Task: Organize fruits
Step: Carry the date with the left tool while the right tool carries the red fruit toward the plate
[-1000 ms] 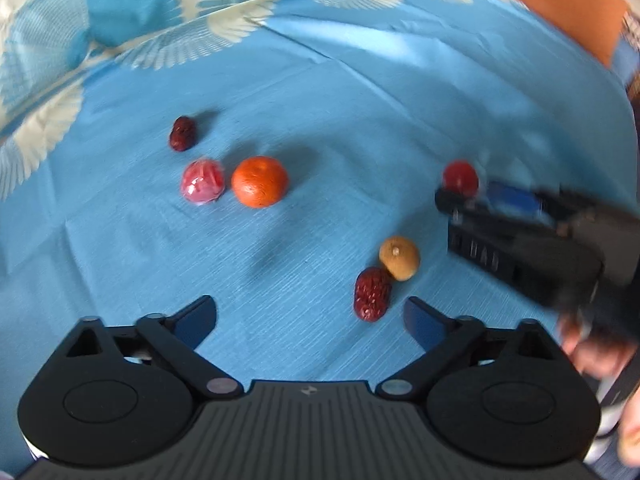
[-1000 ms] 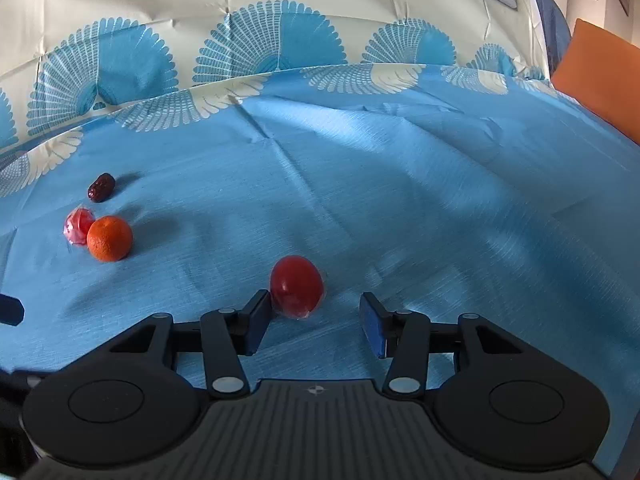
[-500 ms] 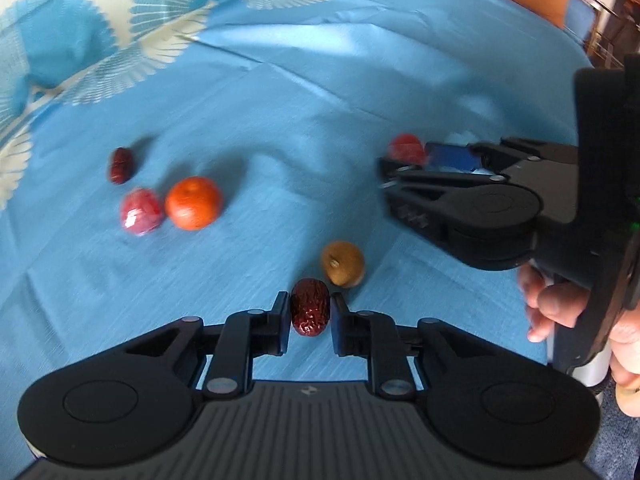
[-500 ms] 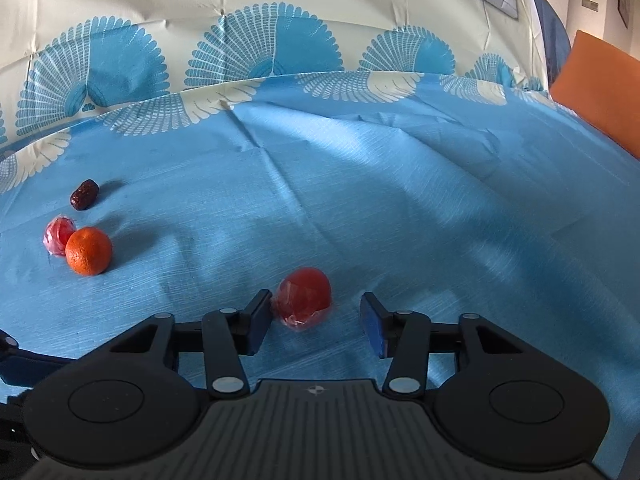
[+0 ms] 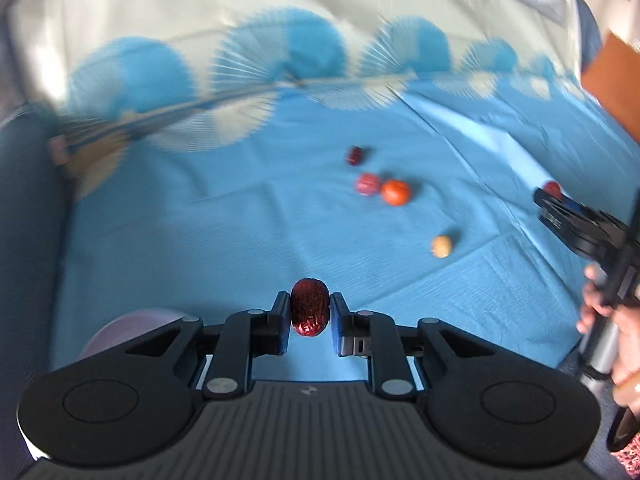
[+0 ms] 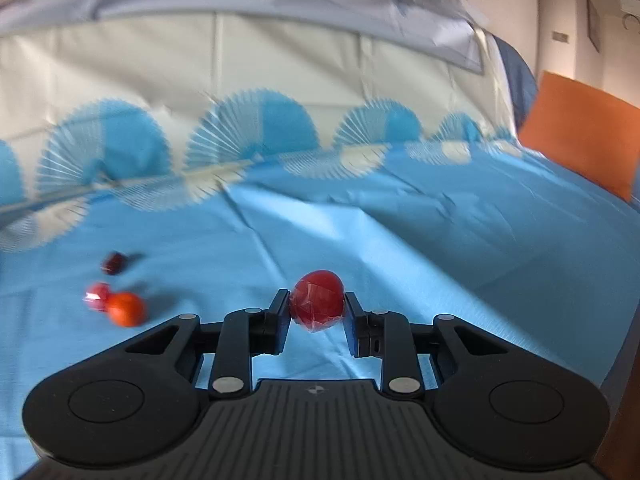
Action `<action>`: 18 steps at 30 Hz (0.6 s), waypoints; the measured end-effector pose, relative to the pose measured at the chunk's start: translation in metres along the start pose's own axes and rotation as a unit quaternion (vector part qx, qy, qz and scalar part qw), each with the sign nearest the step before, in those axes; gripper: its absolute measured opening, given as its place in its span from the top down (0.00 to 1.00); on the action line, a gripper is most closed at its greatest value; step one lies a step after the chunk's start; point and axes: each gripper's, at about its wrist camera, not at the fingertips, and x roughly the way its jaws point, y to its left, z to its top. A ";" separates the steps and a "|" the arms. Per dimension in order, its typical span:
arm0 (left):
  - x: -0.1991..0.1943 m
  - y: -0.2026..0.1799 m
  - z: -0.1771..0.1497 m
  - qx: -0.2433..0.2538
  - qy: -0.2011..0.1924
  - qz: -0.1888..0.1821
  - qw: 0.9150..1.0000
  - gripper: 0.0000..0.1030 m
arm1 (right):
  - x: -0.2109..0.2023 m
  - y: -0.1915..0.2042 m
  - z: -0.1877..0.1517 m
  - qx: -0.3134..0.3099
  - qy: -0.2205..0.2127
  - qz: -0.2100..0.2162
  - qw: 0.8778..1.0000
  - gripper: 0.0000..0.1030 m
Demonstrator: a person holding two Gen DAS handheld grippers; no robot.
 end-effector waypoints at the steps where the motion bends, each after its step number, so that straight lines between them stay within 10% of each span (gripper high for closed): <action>1: -0.016 0.007 -0.005 -0.009 -0.004 0.005 1.000 0.79 | -0.017 0.003 0.003 -0.005 -0.006 0.015 1.000 0.72; 10: -0.120 0.031 -0.081 -0.072 -0.019 0.025 0.997 0.79 | -0.170 0.042 0.003 -0.067 0.018 0.195 0.978 0.72; 18: -0.180 0.047 -0.134 -0.118 -0.043 0.058 0.990 0.79 | -0.269 0.076 -0.019 -0.102 0.042 0.274 0.955 0.72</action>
